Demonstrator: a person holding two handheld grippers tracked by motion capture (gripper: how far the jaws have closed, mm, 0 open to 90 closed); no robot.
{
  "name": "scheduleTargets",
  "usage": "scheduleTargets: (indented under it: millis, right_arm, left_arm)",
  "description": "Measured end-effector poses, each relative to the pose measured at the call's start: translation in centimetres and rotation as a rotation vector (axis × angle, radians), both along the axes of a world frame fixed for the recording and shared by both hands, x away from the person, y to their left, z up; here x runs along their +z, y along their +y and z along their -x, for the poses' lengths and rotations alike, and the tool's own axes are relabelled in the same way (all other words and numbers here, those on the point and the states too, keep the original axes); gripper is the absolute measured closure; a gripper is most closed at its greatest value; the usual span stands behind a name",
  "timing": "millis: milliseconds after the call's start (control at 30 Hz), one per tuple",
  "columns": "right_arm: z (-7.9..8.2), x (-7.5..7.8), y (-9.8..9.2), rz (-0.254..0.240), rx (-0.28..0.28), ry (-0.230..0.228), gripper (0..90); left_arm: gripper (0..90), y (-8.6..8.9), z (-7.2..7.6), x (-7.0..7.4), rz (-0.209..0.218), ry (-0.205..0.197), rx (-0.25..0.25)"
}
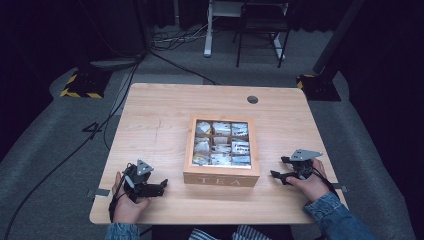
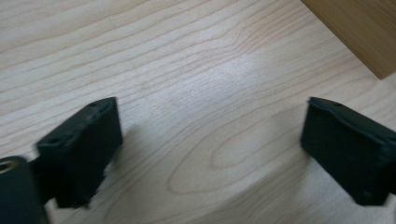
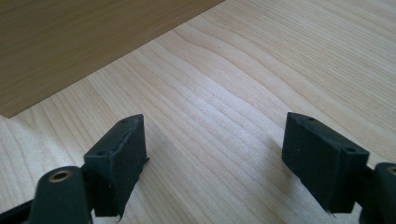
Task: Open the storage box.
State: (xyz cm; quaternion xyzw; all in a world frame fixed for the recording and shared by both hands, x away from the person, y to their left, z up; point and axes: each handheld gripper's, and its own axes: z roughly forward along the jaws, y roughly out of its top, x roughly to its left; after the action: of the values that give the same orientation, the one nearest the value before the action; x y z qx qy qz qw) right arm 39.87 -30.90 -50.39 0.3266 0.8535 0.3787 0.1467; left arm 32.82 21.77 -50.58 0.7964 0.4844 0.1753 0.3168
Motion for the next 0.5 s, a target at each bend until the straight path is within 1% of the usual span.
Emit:
scheduleTargets:
  millis: [167, 200, 267, 300, 333, 367, 433, 500]
  right_arm:
    - [0.0, 0.0, 0.0, 0.001, 0.000, -0.001, 21.9]
    - [0.0, 0.0, 0.0, 0.001, 0.000, -0.001, 22.1]
    - [0.1, 0.0, -0.1, -0.004, 0.005, 0.000, 24.0]
    - [0.1, 0.0, -0.1, -0.006, 0.005, 0.000, 24.5]
    - [0.1, 0.0, -0.1, -0.006, 0.005, 0.000, 24.5]
    - [0.2, 0.0, -0.1, -0.007, 0.005, -0.001, 24.9]
    - [0.2, 0.0, -0.1, -0.006, 0.007, -0.002, 25.9]
    - [0.2, 0.0, -0.1, -0.008, 0.009, -0.003, 26.1]
  left_arm:
    - [3.7, 0.1, -0.1, 0.0, -0.003, 0.004, 0.000]
    - [1.5, 0.1, -0.3, 0.0, -0.007, 0.009, 0.015]
    - [0.4, 0.4, -0.3, 0.0, -0.013, 0.011, 0.005]
    - [0.6, 0.7, -0.3, 0.0, -0.015, 0.006, -0.022]
    - [0.4, 0.7, -0.3, 0.0, -0.015, 0.006, -0.022]
    - [0.4, 0.8, -0.3, 0.0, -0.006, 0.009, -0.021]
    - [0.2, 1.1, -0.4, 0.0, -0.013, 0.009, -0.014]
    - [0.2, 1.2, -0.5, 0.0, -0.009, 0.008, -0.025]
